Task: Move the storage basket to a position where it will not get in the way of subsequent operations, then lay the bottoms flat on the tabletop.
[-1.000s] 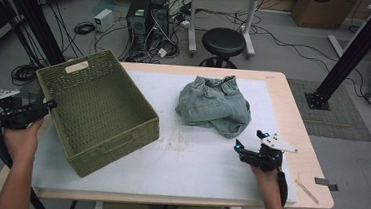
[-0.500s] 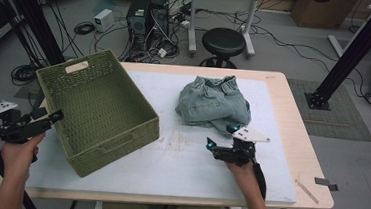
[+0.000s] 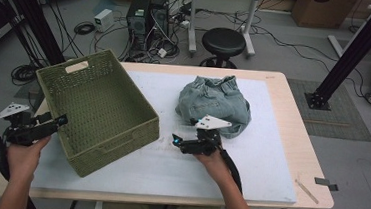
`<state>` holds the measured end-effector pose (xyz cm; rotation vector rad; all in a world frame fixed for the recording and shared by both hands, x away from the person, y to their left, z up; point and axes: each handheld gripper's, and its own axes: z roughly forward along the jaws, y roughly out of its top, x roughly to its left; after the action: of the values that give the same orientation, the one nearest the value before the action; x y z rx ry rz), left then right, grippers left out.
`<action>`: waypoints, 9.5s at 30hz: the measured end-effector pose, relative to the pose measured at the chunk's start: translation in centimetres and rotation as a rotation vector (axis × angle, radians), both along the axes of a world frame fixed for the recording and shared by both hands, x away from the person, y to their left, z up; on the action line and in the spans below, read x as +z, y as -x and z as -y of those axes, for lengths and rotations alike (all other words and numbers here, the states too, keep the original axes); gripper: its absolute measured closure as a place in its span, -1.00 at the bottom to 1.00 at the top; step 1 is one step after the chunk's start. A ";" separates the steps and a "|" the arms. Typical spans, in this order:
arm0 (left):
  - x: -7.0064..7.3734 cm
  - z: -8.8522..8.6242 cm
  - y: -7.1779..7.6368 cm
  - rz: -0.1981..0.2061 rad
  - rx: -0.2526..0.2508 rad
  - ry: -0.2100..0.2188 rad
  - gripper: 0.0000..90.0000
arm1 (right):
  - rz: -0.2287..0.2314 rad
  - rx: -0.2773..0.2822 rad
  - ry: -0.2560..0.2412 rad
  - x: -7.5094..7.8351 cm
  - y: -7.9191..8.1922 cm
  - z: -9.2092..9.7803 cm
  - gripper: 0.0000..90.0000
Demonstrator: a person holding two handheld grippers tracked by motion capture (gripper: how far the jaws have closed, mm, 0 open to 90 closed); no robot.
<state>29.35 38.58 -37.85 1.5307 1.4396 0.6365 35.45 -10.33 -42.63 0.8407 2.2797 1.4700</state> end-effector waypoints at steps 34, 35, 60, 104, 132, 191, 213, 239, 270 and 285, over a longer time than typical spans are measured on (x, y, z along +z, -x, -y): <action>0.5 -3.3 -2.4 -0.035 -0.020 -0.006 0.15 | 0.057 0.263 0.074 -0.9 1.3 -8.4 0.02; 0.5 -3.4 -2.6 -0.036 -0.032 -0.007 0.15 | 0.055 0.271 0.071 -0.9 1.5 -8.3 0.05; 0.8 -4.2 -1.8 -0.032 -0.106 0.017 0.08 | 0.023 0.320 0.028 -1.0 3.7 -4.9 -0.02; 0.9 -3.0 -3.1 -0.129 -0.089 -0.039 0.17 | 0.050 0.159 -0.062 0.5 3.3 1.1 -0.30; 1.2 -4.2 -3.4 -0.161 -0.025 -0.174 0.74 | 0.049 -0.129 0.004 -0.5 2.6 10.5 -0.52; 1.2 -12.7 -2.4 -0.156 0.019 -0.180 0.75 | 0.031 -0.147 0.006 -1.1 2.7 10.6 -0.52; 6.6 -5.5 -1.5 0.245 -0.078 0.024 -0.41 | 0.041 -0.187 -0.002 -0.6 2.6 12.4 -0.52; 6.6 15.0 -6.2 0.274 -0.421 0.006 -0.47 | 0.002 -0.306 0.035 -0.8 2.4 16.2 -0.53; 2.6 21.8 -8.3 0.246 -0.493 -0.017 -0.46 | -0.002 -0.327 0.029 -0.7 3.0 17.2 -0.52; 0.0 26.8 -11.0 0.144 -0.548 -0.028 -0.47 | -0.013 -0.358 0.041 -1.1 3.1 17.4 -0.52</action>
<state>40.37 11.79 -37.81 1.7626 0.8483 0.4202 32.39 -27.69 -43.70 1.1752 2.0257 1.2560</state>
